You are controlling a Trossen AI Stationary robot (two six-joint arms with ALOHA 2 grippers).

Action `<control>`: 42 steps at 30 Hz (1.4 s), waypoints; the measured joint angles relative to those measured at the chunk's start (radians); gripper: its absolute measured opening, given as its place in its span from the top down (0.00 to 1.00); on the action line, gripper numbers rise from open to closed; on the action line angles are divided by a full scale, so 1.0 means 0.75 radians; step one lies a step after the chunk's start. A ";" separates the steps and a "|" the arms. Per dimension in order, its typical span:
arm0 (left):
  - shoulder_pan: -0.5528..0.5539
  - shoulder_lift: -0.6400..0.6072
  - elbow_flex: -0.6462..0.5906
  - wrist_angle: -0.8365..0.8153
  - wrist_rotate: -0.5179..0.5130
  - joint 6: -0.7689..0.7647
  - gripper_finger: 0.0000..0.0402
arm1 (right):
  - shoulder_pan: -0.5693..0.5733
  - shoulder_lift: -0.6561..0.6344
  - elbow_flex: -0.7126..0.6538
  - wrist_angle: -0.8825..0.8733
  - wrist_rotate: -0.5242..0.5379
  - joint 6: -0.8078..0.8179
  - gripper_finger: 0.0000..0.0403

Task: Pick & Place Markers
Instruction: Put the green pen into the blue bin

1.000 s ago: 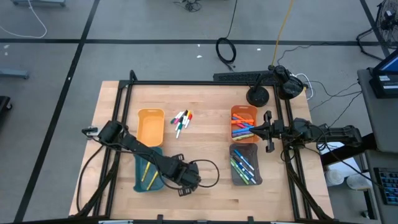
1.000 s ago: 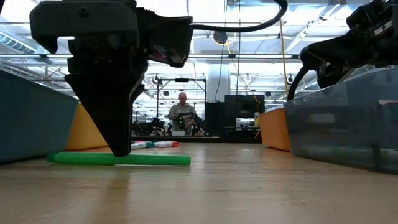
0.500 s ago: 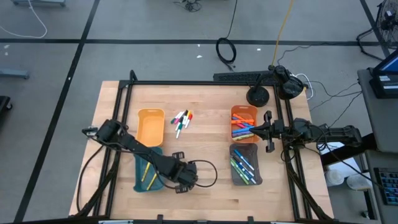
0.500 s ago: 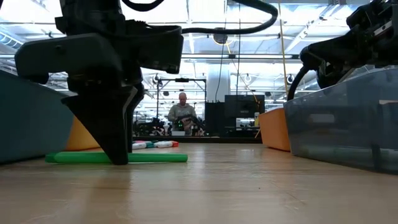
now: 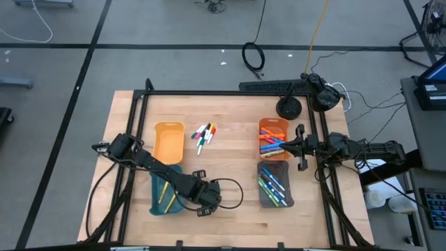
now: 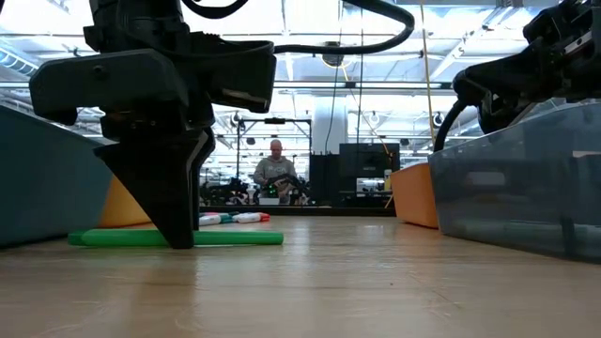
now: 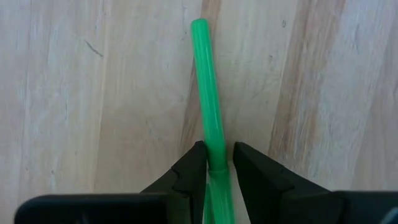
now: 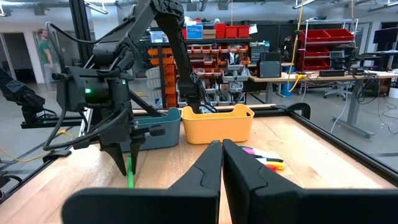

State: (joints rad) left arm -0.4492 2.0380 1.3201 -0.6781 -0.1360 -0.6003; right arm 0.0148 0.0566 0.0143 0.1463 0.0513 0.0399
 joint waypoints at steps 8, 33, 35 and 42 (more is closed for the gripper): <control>0.000 0.002 -0.001 0.001 0.001 -0.006 0.77 | 0.000 0.000 0.000 0.000 0.000 0.000 0.99; 0.002 0.001 -0.001 0.005 0.001 0.009 0.94 | 0.000 0.000 0.000 0.000 0.000 0.000 0.99; 0.001 -0.007 0.012 0.000 -0.003 0.046 0.94 | 0.000 0.000 0.000 0.000 0.000 0.000 0.99; -0.002 -0.093 0.087 -0.030 -0.028 0.101 0.94 | 0.000 0.000 0.000 0.000 0.000 0.000 0.99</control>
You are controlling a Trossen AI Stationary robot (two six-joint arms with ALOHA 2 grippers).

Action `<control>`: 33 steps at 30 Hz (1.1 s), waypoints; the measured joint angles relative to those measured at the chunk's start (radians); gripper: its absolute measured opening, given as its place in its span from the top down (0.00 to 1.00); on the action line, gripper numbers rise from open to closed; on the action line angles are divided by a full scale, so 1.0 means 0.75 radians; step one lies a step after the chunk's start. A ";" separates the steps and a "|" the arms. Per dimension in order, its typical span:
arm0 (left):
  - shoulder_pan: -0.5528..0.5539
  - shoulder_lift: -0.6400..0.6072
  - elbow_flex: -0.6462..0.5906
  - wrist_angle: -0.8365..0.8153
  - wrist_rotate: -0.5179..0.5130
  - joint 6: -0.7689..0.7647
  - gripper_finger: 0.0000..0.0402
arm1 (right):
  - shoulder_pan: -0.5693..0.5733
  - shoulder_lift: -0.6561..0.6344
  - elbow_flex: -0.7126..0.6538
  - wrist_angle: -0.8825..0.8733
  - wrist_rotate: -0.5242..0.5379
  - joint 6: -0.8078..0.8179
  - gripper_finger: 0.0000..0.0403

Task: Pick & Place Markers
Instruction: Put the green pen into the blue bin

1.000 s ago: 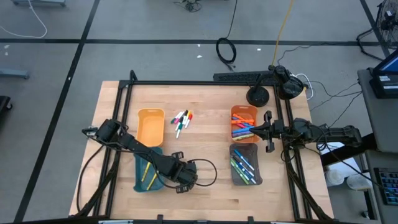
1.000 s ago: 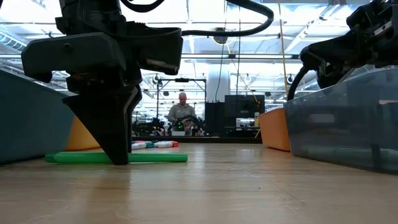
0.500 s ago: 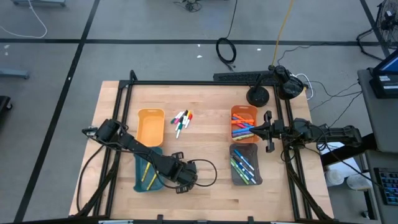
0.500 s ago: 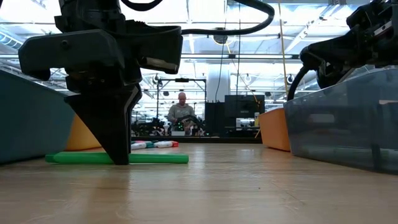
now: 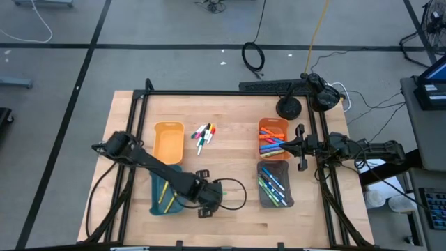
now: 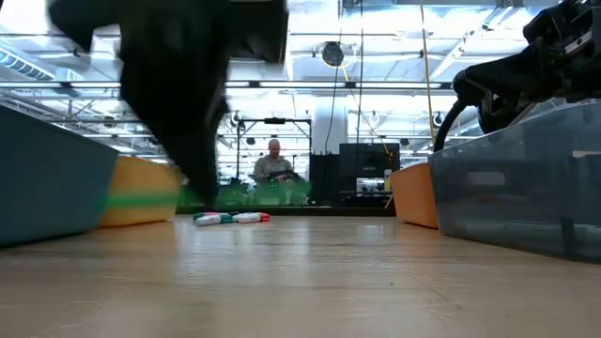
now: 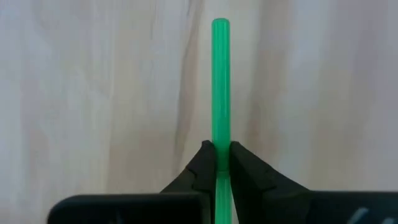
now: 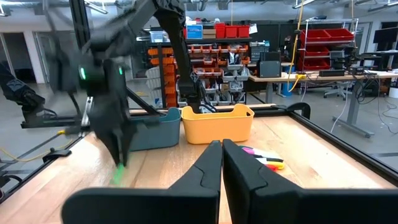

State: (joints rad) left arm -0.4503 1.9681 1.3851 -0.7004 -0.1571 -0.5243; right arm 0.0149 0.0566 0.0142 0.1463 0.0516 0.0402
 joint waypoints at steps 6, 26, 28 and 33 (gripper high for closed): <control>-0.023 -0.120 0.012 -0.032 -0.051 0.004 0.93 | 0.000 -0.001 0.000 0.000 0.000 0.000 0.99; -0.154 -0.424 0.016 -0.500 -0.060 -0.679 0.93 | 0.000 -0.001 0.000 0.001 0.000 0.000 0.99; -0.174 -0.424 0.016 -0.618 -0.057 -0.820 0.91 | 0.000 -0.001 0.000 0.001 0.000 0.000 0.99; -0.208 -0.425 -0.003 -0.820 0.009 -1.235 0.91 | 0.000 -0.001 0.000 0.000 0.000 0.000 0.99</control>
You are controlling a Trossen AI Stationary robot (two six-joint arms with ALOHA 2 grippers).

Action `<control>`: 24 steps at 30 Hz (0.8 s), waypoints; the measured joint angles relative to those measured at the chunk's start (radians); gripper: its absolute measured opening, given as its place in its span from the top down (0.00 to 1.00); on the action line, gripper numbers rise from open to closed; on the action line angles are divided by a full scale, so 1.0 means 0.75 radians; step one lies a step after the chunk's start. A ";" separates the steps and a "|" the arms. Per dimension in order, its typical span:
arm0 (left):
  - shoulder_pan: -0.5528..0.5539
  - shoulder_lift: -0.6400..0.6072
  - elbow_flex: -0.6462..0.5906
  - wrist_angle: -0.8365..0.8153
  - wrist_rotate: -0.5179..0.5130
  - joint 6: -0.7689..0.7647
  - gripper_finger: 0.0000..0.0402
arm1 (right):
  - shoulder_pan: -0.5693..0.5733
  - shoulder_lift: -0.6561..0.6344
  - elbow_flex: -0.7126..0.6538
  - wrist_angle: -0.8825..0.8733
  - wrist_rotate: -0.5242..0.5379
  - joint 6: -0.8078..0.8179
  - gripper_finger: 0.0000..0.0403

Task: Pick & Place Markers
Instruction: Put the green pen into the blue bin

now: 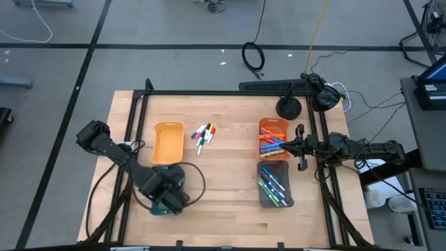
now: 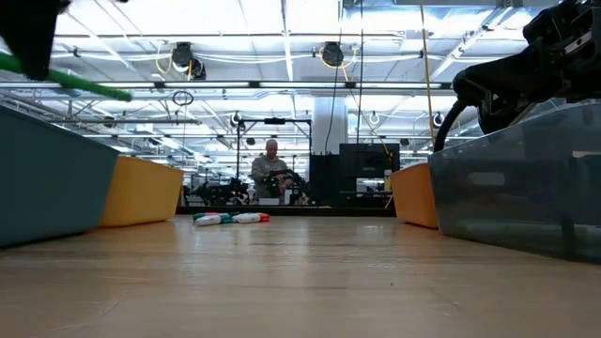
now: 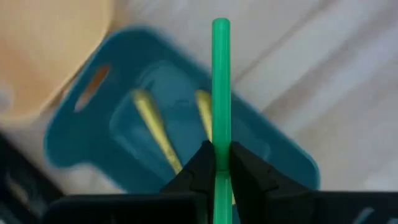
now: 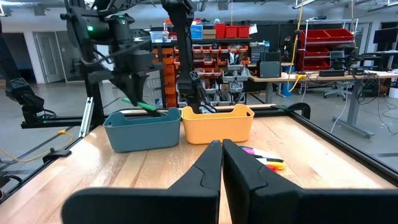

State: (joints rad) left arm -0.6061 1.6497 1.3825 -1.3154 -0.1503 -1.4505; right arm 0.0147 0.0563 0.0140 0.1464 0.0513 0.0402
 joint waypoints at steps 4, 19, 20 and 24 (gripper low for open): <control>-0.033 0.001 -0.001 -0.135 -0.007 -0.340 0.93 | 0.001 0.000 0.000 0.000 0.000 0.000 0.99; -0.081 0.043 -0.002 -0.253 0.013 -0.731 0.93 | 0.000 0.001 0.000 0.000 0.000 0.000 0.99; -0.081 0.044 -0.002 -0.240 -0.002 -0.729 0.93 | 0.000 0.001 0.000 0.000 0.000 0.000 0.99; -0.074 0.043 -0.039 -0.219 -0.009 -0.728 0.90 | 0.000 0.001 0.000 0.000 0.000 0.000 0.99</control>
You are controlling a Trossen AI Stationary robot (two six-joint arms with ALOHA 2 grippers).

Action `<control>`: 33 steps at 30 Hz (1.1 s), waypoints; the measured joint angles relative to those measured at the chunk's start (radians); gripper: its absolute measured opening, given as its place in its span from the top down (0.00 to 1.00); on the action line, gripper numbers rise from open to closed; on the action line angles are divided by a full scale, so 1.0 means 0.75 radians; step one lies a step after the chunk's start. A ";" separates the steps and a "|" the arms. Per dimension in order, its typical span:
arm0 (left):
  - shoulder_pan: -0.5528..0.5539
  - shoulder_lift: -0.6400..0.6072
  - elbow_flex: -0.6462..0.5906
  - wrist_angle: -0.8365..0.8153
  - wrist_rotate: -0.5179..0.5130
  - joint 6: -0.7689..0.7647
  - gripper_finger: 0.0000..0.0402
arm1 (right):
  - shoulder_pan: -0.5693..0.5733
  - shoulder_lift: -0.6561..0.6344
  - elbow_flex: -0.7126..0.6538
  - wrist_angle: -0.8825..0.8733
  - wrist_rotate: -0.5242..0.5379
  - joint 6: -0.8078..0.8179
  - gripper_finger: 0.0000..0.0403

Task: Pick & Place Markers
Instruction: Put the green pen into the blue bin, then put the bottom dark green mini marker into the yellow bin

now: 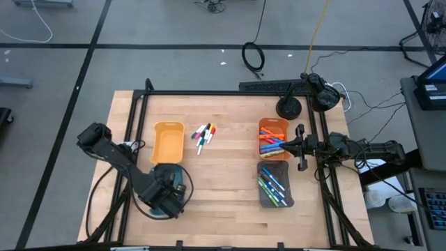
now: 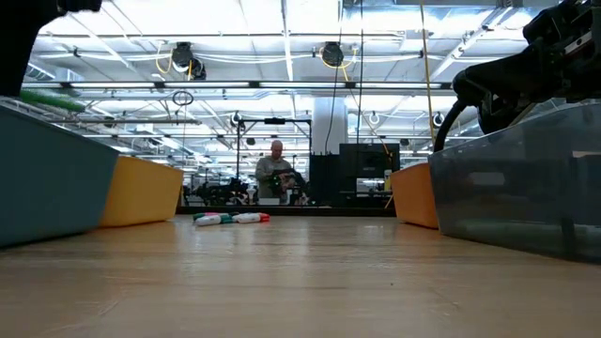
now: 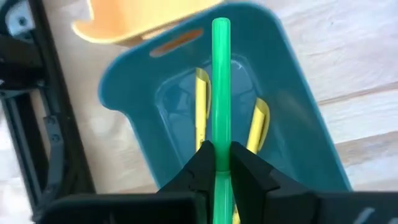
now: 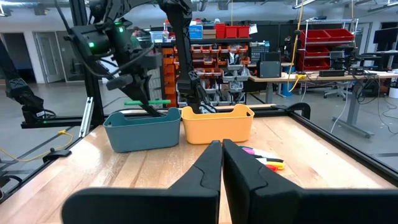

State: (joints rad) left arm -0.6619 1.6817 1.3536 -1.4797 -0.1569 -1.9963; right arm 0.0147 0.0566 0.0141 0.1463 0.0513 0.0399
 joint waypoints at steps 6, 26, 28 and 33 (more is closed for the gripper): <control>0.002 0.002 -0.152 0.206 0.050 0.059 0.91 | 0.000 0.000 0.000 0.000 0.000 0.000 0.99; 0.002 0.002 -0.176 0.209 0.056 0.156 0.87 | 0.001 0.000 0.000 0.000 0.000 0.000 0.99; 0.002 0.002 -0.176 0.210 0.040 0.183 0.82 | 0.000 0.000 0.000 0.000 0.000 0.000 0.99; 0.002 0.002 -0.176 0.239 0.007 0.180 0.70 | 0.001 0.000 0.000 0.000 0.000 0.001 0.99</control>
State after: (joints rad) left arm -0.6605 1.6829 1.2217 -1.3006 -0.1513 -1.8610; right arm 0.0151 0.0566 0.0141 0.1463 0.0513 0.0402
